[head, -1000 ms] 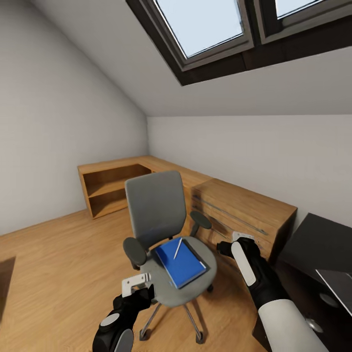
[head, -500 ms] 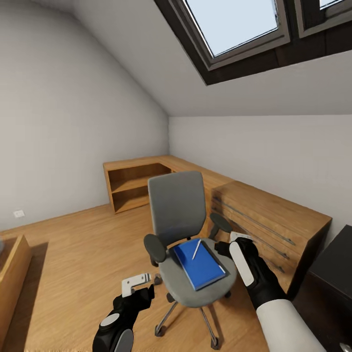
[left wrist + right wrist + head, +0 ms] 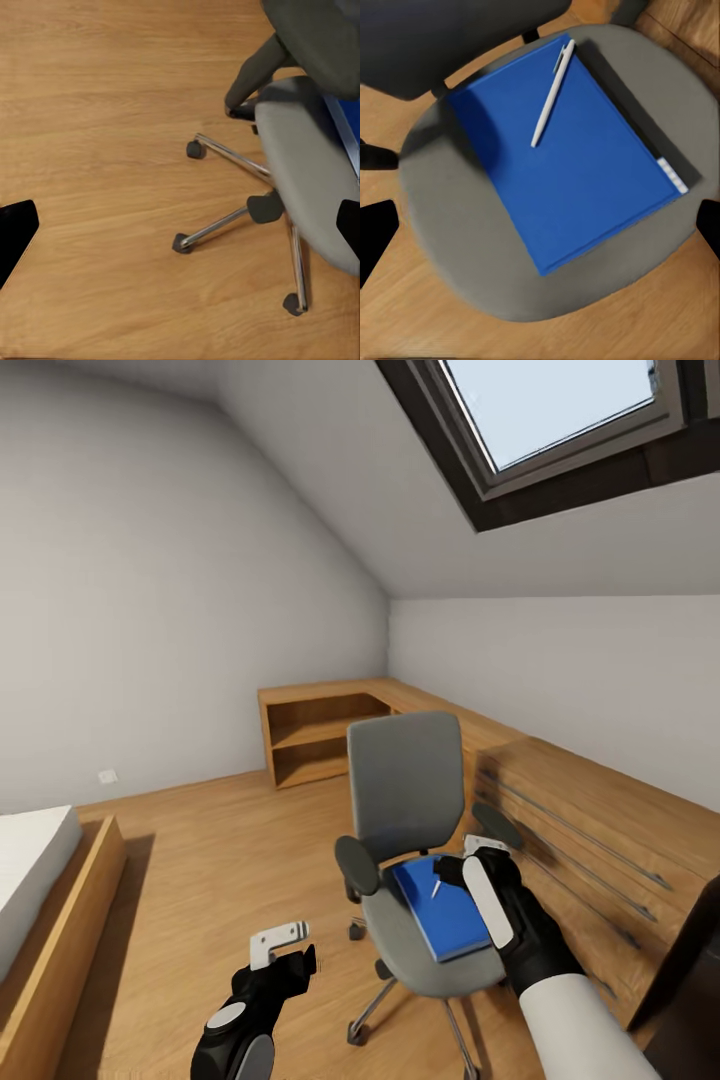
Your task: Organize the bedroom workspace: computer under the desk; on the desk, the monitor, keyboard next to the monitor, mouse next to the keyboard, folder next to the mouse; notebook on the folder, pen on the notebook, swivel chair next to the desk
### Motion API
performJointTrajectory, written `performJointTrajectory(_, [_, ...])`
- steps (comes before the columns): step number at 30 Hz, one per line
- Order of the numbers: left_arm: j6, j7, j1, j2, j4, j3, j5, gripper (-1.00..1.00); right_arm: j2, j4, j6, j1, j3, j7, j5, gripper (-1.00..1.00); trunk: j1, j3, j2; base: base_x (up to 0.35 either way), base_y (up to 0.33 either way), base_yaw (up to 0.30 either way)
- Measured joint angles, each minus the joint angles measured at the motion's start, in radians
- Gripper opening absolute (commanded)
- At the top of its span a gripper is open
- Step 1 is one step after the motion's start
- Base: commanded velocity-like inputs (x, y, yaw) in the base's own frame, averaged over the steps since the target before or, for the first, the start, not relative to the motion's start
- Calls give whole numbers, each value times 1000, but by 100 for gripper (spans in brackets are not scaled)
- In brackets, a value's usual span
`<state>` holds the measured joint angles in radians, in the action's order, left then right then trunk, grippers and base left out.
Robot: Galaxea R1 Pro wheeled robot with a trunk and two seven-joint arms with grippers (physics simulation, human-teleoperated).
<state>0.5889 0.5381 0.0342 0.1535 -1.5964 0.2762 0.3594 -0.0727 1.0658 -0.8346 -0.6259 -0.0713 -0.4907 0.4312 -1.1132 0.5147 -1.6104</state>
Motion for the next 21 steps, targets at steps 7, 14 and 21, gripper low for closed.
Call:
performJointTrajectory(7, [0,0,0,0,0,0,0,100,0,0,0,0,-2,-1,-1,100,0,0,0,0,0,256])
performJointTrajectory(14, [0,1,0,0,1,-1,0,100,2,1,-1,1,-1,3,0,100,0,0,0,0,0,67])
performJointTrajectory(21, [0,1,0,-1,1,-3,0,100,1,0,0,1,-2,3,-1,100,0,0,0,1,1,6])
